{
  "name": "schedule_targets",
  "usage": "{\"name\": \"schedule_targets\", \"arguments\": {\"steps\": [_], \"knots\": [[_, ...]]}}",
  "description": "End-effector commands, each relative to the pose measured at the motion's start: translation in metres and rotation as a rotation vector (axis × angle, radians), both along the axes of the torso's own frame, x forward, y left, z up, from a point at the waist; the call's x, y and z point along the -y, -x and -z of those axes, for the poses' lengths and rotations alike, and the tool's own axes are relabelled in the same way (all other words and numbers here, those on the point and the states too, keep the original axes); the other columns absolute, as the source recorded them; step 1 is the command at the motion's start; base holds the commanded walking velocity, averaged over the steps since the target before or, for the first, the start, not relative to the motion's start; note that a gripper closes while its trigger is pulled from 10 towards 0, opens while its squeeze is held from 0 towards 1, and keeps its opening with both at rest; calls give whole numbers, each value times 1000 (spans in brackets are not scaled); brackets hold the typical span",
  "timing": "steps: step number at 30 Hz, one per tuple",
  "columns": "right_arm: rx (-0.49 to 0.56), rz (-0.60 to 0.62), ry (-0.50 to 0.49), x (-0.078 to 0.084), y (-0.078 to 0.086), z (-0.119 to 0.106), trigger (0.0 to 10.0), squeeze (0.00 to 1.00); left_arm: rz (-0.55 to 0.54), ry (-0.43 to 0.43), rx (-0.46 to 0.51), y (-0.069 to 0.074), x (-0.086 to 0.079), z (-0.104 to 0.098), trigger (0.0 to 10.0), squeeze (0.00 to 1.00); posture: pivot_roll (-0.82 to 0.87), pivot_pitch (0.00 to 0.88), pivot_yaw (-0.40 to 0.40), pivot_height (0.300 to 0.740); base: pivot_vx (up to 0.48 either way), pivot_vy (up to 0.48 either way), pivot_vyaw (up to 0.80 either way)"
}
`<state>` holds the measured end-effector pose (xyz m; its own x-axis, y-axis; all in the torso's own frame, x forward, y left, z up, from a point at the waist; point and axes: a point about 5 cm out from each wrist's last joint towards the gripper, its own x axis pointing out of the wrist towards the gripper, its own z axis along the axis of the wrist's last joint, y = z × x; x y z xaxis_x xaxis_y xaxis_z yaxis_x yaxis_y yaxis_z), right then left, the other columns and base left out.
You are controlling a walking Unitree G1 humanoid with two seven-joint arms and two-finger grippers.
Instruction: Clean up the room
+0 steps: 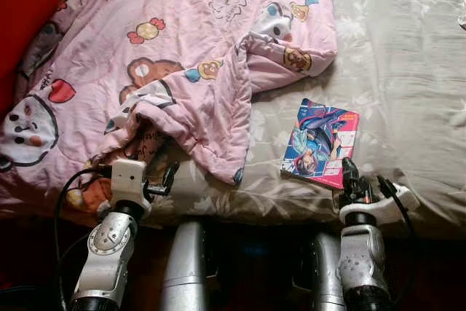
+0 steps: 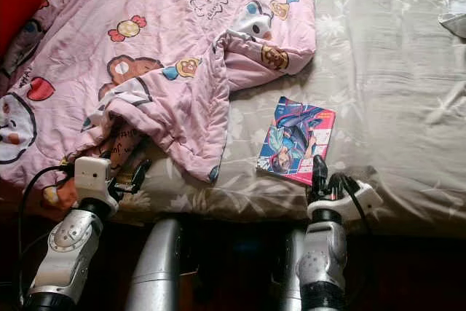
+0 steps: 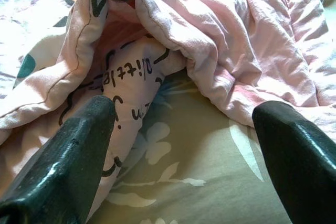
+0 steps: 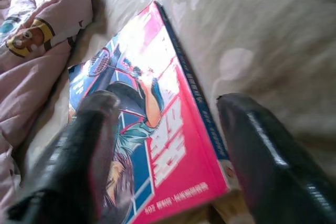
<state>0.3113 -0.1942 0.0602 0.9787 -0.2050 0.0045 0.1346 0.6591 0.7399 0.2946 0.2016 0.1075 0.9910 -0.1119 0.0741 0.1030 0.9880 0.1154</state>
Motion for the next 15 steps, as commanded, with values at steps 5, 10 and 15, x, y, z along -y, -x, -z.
{"name": "schedule_targets", "arguments": {"steps": [5, 10, 15], "knots": [[-64, -42, -37, -5, 1, 15, 10000, 1000, -24, -22, -47, 9, -8, 11, 10000, 0, 202, 411, 87, 600, 0, 0, 0], [-81, -32, -53, 0, -11, 10, 10000, 1000, -27, -30, -53, 14, -11, 12, 10000, 0, 214, 409, 90, 600, 0, 0, 0], [-86, -13, -70, 2, -14, 9, 10000, 0, -26, -33, -52, 13, -11, 11, 10000, 0, 217, 413, 91, 600, 0, 0, 0]]}}
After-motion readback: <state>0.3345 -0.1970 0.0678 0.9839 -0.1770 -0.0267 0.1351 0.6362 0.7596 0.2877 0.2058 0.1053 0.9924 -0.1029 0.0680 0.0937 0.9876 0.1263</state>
